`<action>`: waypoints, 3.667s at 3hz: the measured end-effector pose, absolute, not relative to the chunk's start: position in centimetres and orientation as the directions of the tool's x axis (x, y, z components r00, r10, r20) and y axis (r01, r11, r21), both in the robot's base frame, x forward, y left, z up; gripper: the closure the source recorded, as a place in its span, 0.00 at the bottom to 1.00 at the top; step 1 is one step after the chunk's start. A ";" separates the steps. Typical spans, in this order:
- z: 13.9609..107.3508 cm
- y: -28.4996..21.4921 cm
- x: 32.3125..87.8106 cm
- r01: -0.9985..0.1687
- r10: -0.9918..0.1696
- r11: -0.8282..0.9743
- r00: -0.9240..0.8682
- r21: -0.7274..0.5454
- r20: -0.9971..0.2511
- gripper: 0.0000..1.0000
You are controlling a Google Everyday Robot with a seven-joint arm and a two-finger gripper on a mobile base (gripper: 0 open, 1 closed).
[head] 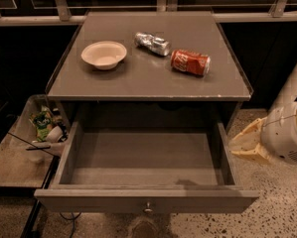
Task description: Close top drawer
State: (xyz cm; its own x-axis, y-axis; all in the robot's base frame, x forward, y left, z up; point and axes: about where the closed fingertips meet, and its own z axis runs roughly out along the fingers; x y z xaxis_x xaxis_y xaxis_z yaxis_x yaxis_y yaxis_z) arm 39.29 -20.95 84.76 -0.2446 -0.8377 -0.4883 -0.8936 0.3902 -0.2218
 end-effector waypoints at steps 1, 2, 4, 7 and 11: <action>84.8 -20.9 39.3 -0.894 -0.838 0.390 -0.244 -0.222 -0.488 1.00; 83.9 -20.7 39.1 -0.897 -0.833 0.391 -0.249 -0.207 -0.493 1.00; 77.6 -21.5 36.8 -0.883 -0.737 0.462 -0.331 -0.082 -0.589 1.00; 69.4 -19.1 33.4 -0.897 -0.686 0.441 -0.345 0.011 -0.641 1.00; 65.9 -16.8 32.3 -0.911 -0.754 0.408 -0.302 -0.055 -0.584 0.57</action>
Offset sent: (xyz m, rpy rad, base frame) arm -0.0049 0.0031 -0.0194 0.0247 0.0297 -0.0003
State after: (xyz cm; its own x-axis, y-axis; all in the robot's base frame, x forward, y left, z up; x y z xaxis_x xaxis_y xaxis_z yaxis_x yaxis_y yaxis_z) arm 32.29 -16.76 65.94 -0.3020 -0.7538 -0.5836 -0.9115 0.4077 -0.0549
